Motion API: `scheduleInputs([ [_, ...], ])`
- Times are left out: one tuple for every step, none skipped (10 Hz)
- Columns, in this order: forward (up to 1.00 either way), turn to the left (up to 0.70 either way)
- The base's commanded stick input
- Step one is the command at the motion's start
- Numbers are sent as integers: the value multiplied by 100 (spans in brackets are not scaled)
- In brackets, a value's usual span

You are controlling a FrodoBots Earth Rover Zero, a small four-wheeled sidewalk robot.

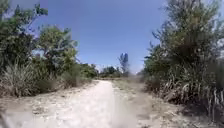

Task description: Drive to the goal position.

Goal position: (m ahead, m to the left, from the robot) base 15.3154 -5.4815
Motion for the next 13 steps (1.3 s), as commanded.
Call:
scheduleInputs([
  [70, 0],
  [70, 0],
  [70, 0],
  [70, 0],
  [70, 0],
  [70, 0],
  [70, 0],
  [70, 0],
  [70, 0],
  [70, 0],
  [70, 0],
  [70, 0],
  [70, 0],
])
